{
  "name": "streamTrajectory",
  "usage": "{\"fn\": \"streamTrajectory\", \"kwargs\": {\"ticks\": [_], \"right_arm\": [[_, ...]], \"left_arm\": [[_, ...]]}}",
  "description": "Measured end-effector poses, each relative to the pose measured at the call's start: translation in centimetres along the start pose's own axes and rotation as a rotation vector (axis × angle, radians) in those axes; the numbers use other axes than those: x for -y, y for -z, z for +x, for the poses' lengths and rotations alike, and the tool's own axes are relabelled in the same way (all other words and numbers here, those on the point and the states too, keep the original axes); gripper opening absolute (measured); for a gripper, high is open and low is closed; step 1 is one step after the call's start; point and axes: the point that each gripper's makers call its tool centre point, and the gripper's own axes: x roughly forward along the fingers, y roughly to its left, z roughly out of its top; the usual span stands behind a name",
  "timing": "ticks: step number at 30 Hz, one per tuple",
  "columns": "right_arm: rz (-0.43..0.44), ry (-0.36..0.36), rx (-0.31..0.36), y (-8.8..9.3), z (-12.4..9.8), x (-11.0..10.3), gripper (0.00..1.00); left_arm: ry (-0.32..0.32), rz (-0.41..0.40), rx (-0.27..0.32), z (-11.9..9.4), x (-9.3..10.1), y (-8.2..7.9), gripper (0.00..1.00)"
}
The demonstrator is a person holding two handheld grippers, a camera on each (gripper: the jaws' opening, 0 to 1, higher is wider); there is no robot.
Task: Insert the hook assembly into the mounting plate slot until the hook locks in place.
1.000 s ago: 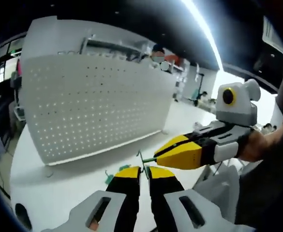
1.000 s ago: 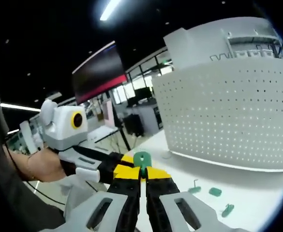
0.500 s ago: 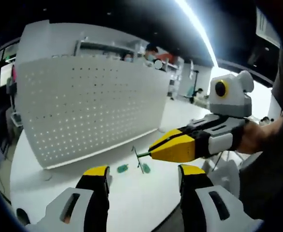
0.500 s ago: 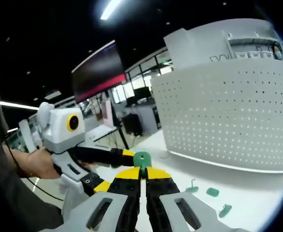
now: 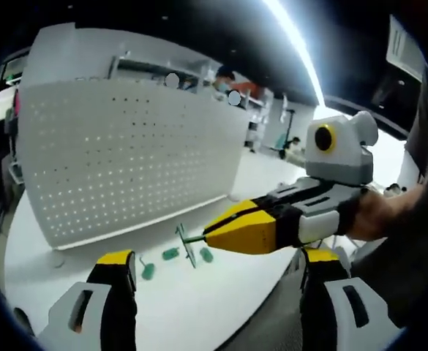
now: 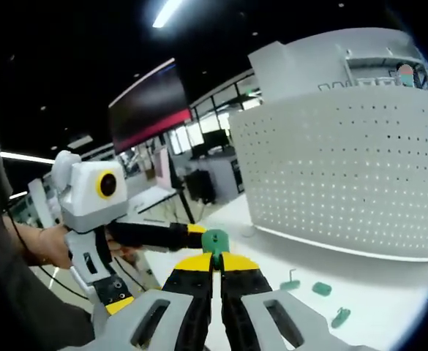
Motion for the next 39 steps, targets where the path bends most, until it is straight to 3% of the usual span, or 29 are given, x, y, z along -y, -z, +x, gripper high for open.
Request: {"fn": "streamTrajectory", "kwargs": {"ticks": [13, 21, 24, 31, 39], "right_arm": [[-0.023, 0.005, 0.007, -0.7, 0.7, 0.4, 0.0], [-0.024, 0.025, 0.02, -1.3, 1.2, 1.0, 0.0], [-0.015, 0.047, 0.04, -1.8, 1.4, 1.6, 0.0], [-0.035, 0.14, 0.087, -3.2, 1.9, 3.8, 0.0], [-0.044, 0.26, 0.147, -5.5, 1.7, 7.7, 0.0]], "left_arm": [[0.018, -0.026, 0.005, 0.1, 0.3, -0.1, 1.0], [0.013, -0.059, 0.037, -0.2, -0.1, -0.7, 1.0], [0.008, -0.105, 0.051, -0.3, -0.7, -0.5, 1.0], [-0.028, -0.128, 0.07, -1.0, -2.0, -0.8, 1.0], [-0.052, -0.165, 0.086, -1.3, -2.9, -0.8, 1.0]]}}
